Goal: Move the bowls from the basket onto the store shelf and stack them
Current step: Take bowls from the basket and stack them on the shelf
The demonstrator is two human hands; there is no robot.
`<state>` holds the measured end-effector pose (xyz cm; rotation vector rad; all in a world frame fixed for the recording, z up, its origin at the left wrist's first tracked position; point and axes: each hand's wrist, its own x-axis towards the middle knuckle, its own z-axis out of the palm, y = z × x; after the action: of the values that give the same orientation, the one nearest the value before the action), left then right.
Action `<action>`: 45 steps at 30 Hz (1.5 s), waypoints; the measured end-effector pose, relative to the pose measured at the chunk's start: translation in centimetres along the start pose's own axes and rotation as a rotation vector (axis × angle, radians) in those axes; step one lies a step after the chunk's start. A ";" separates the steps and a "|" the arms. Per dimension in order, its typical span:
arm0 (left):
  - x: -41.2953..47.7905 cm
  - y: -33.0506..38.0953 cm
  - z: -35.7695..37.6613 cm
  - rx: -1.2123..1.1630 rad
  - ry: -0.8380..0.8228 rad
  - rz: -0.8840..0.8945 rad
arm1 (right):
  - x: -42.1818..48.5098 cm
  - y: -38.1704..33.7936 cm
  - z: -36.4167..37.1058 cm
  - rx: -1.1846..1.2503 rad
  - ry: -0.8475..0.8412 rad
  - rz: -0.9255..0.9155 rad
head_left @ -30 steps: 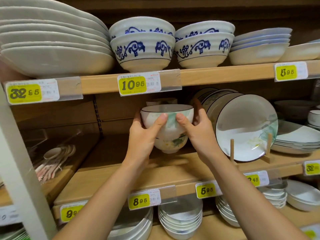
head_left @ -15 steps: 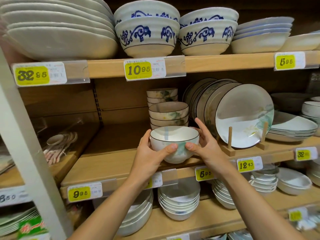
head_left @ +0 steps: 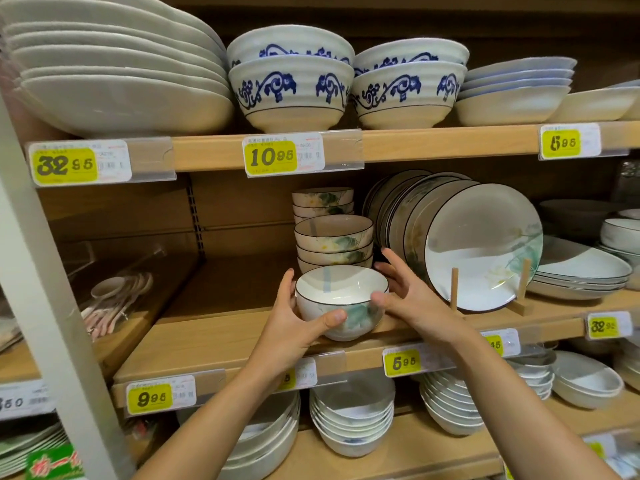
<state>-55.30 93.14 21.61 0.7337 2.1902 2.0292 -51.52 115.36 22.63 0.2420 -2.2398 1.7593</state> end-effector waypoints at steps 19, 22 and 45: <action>14.7 2.2 -0.3 -0.278 0.079 -0.358 | 9.5 -4.4 0.0 -0.197 0.237 0.556; 14.9 2.1 -0.5 -0.297 0.019 -0.352 | 10.3 -4.0 0.7 -0.150 0.210 0.570; 12.9 2.0 -8.2 -0.210 0.253 -0.450 | 14.9 -5.8 5.2 -0.297 -0.234 0.518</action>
<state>-69.12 90.55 27.99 -0.0428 1.9733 2.1415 -64.51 109.54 31.59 -0.2295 -2.8935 1.6480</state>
